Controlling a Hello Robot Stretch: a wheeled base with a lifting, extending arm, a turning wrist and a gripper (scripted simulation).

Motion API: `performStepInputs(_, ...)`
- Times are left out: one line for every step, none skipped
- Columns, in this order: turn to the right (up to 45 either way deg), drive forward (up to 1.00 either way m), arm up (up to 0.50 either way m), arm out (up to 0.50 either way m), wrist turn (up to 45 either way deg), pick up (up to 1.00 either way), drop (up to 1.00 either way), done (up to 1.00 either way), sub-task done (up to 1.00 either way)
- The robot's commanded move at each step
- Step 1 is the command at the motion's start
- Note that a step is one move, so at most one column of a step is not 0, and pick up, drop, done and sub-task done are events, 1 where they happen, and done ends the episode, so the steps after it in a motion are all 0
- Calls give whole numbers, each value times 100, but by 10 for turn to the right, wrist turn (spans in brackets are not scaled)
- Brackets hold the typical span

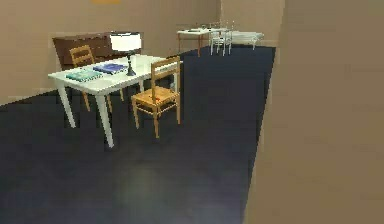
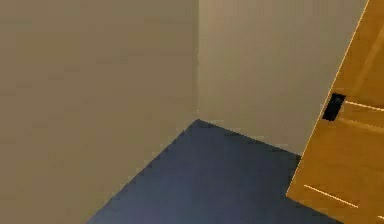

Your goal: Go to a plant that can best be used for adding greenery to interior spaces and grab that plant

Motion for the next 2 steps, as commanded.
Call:
performStepInputs(0, 100, 0, 0, 0, 0, 0, 0, 0)
performStepInputs(0, 15, 0, 0, 0, 0, 0, 0, 0)
